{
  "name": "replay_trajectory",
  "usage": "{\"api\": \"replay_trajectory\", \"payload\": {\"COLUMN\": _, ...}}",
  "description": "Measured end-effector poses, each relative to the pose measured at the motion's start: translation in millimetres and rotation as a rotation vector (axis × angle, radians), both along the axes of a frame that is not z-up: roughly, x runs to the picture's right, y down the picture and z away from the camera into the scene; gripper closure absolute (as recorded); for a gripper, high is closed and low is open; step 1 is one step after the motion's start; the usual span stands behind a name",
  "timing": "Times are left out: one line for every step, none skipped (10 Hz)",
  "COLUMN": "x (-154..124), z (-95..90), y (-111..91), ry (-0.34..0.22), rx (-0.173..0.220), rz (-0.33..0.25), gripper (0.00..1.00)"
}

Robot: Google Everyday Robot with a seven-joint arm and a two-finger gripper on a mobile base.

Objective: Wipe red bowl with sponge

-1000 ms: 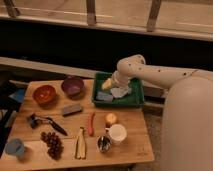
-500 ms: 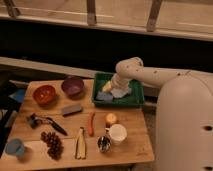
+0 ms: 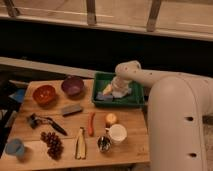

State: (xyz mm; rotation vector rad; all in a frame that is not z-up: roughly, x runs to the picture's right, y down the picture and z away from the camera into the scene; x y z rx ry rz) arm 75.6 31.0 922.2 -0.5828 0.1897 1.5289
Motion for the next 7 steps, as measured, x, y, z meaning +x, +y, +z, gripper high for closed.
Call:
{"api": "replay_trajectory", "payload": {"x": -0.4, "z": 6.2, "y": 3.6, "ry": -0.006, "rx": -0.016, "rz": 0.009, "gripper": 0.20}}
{"api": "replay_trajectory", "payload": {"x": -2.3, "z": 12.0, "y": 7.4, "ry": -0.012, "rx": -0.035, "rz": 0.018, "gripper": 0.20}}
{"api": "replay_trajectory", "payload": {"x": -3.8, "z": 16.3, "y": 10.1, "ry": -0.019, "rx": -0.049, "rz": 0.030, "gripper": 0.20}}
{"api": "replay_trajectory", "payload": {"x": -4.8, "z": 19.0, "y": 13.8, "ry": -0.025, "rx": -0.067, "rz": 0.041, "gripper": 0.20}}
{"api": "replay_trajectory", "payload": {"x": -6.2, "z": 19.9, "y": 16.8, "ry": -0.032, "rx": -0.079, "rz": 0.050, "gripper": 0.20}}
{"api": "replay_trajectory", "payload": {"x": -10.0, "z": 19.2, "y": 19.0, "ry": -0.041, "rx": -0.089, "rz": 0.056, "gripper": 0.20}}
{"api": "replay_trajectory", "payload": {"x": -13.4, "z": 18.3, "y": 21.0, "ry": -0.049, "rx": -0.096, "rz": 0.056, "gripper": 0.20}}
